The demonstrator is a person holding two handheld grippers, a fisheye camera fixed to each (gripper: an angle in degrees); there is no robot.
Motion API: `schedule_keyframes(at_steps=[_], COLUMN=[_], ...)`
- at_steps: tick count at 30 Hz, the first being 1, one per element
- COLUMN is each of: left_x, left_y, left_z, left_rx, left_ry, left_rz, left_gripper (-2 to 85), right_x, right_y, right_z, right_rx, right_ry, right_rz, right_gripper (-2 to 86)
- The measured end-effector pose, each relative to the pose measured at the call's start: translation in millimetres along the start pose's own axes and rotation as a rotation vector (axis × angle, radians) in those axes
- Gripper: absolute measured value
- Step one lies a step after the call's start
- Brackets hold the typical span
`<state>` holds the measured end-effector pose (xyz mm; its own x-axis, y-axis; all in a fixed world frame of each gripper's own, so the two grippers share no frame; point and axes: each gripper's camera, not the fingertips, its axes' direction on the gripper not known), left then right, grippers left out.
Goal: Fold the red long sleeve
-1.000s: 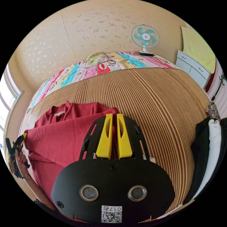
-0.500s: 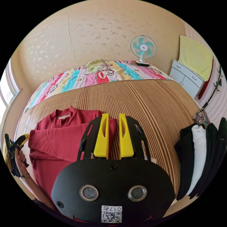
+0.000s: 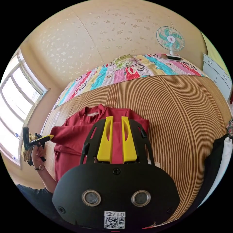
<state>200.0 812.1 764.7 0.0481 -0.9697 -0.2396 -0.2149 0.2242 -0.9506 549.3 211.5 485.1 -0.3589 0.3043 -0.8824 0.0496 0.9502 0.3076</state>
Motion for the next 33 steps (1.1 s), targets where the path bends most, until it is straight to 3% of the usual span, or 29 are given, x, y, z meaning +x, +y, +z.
schedule_keyframes(at_steps=[7,15,20,23,25,28,29,33], left_x=[-31,-49,-41,-30,-29,-47,-54,-94], left_y=[10,8,6,16,28,40,42,40], left_z=[-5,17,29,-10,-41,-54,-52,-19], left_rx=[0.028,0.019,-0.01,0.127,0.25,0.372,0.381,0.23], left_ry=[-0.166,-0.032,-0.102,0.109,0.394,0.649,0.647,0.206], left_rz=[-0.153,-0.146,-0.118,-0.053,0.005,-0.004,-0.036,-0.28], left_gripper=[5.5,6.6,2.8,0.4,-0.1,-0.3,-0.2,1.2], right_x=[5,-11,-14,-23,-28,-32,-33,-32], right_y=[-4,-7,-7,-8,-8,-9,-9,-11], right_z=[27,55,81,87,90,92,93,93], right_rx=[-0.066,-0.092,-0.122,-0.105,-0.105,-0.104,-0.102,-0.095], right_ry=[0.168,0.302,0.367,0.409,0.427,0.436,0.433,0.411], right_rz=[0.057,0.039,0.014,-0.007,-0.022,-0.025,-0.023,-0.005], right_gripper=[8.5,8.1,7.1,6.7,6.7,6.6,6.6,6.6])
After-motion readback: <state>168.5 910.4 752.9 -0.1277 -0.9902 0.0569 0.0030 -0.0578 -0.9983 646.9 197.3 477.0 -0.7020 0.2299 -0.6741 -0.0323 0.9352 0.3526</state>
